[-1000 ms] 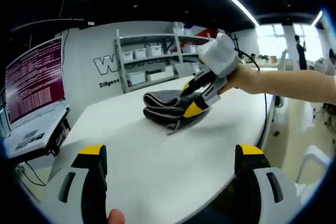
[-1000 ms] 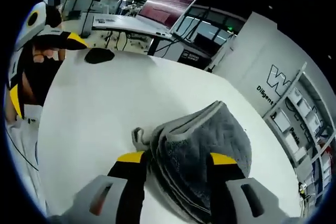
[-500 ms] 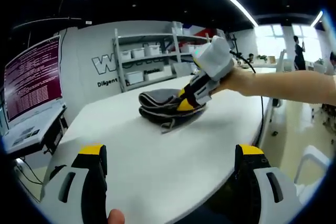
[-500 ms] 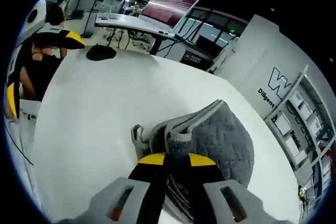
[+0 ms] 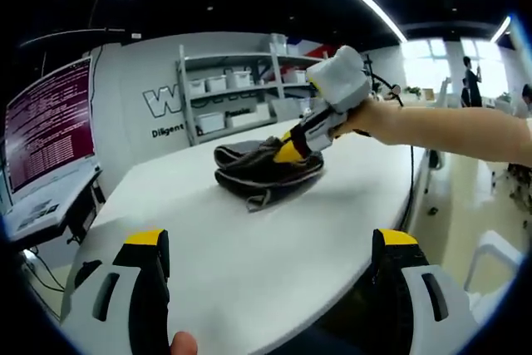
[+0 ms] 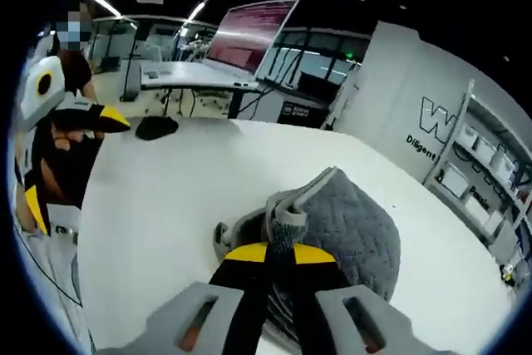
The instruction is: Open the folded towel by lifting each exposed corner and separating the folded layers until the towel lies flat within the target outline without major curled edges
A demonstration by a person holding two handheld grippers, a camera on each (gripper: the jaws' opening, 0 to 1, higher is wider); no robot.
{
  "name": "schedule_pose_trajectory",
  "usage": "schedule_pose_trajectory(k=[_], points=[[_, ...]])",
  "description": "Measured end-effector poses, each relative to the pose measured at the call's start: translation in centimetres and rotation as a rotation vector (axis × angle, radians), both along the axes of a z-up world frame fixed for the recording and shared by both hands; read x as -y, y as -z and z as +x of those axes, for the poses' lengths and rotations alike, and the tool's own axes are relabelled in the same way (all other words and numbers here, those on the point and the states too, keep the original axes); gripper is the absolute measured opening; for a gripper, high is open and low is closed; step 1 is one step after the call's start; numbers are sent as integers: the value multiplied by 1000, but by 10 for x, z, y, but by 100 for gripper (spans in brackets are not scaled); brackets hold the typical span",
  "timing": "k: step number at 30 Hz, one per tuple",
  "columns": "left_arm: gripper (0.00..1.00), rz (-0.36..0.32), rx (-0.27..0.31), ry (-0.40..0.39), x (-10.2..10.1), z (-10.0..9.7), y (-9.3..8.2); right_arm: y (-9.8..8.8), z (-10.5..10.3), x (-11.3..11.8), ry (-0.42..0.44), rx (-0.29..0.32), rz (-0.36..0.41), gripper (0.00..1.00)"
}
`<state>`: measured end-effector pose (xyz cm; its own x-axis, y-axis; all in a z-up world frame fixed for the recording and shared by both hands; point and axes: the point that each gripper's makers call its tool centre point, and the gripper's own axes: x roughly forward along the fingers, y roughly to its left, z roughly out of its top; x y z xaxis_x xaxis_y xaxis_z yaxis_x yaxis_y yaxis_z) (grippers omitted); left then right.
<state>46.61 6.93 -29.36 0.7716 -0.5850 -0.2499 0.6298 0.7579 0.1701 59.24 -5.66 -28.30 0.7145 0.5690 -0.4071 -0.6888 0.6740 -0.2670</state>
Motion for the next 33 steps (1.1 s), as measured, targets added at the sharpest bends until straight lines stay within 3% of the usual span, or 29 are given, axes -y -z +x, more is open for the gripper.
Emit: schedule_pose_trajectory(k=[4,12,33], points=[[100,1,0,0,0,-1,0,-14,1,8,16,-13,146,4],[100,0,2,4,2,-1,-2,-33,8,29,59,2,321,3],[100,-7,-4,-6,-2,1,0,-57,17,86,216,65,545,3]])
